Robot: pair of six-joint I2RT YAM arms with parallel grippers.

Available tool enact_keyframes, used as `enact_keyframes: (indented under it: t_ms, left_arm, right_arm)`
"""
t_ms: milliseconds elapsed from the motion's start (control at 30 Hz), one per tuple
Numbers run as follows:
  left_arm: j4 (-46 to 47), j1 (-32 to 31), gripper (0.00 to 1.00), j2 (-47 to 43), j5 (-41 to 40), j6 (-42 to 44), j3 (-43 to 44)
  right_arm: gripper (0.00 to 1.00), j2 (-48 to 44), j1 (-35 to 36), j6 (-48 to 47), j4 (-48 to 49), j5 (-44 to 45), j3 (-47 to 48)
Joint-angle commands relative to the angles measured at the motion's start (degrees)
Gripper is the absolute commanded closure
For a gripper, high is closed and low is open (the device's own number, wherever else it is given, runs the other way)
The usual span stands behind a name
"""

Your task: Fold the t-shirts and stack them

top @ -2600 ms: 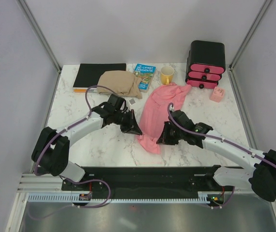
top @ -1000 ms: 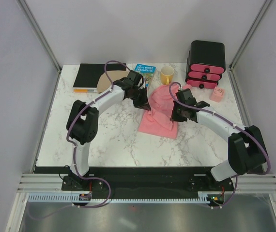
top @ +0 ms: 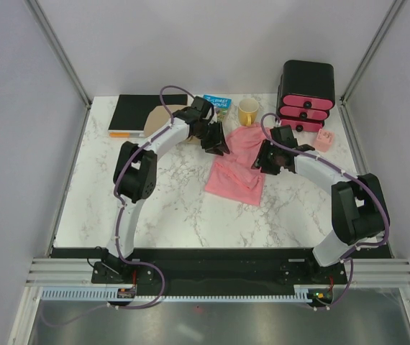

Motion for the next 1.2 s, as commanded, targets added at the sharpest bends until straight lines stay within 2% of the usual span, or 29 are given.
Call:
enact_keyframes:
  t_ms: [0,233,333,600,867,1000,1067,1133,1167]
  left_arm:
    - [-0.8,0.7,0.61,-4.1,0.8,1.9,-1.1]
    - [-0.1,0.5,0.6,-14.9,-2.3,5.8,-18.0]
    - [0.3,-0.2,0.61,-15.9,-2.8,7.0,-21.4]
    - [0.7,-2.7,0.65,-16.0,-4.2,7.6,-23.5]
    - [1.0,-5.3,0.7,-14.0,-5.4,8.3,-23.8]
    - [1.0,-6.6,0.76,-11.5,-7.6,8.9,-24.2]
    - [0.6,-7.4,0.84,-10.2,-8.6,8.8,-24.4]
    - [0.5,-7.7,0.97,-9.6,-9.6,8.1,-25.5]
    - [0.4,-7.7,0.98,-9.5,-9.8,7.1,-26.0]
  right_arm:
    - [0.52,-1.6,-0.3,-3.3,0.9,-4.7,2.8]
    - [0.51,-6.1,0.9,-9.6,-5.3,-7.3,-0.1]
    - [0.51,-6.9,2.2,-9.7,-5.8,-7.8,-2.9]
    - [0.53,-4.9,7.7,-9.2,-6.5,-6.2,-6.6]
    - [0.54,-2.9,9.8,-8.4,-7.2,-2.8,-7.8]
    - [0.56,-0.7,10.3,-9.2,-7.9,-0.9,-8.3]
    - [0.58,0.3,10.6,-9.5,-8.7,0.4,-8.1]
    - [0.59,2.2,10.8,-9.8,-9.8,0.4,-7.7]
    - [0.62,2.5,11.1,-9.9,-10.0,0.5,-7.6]
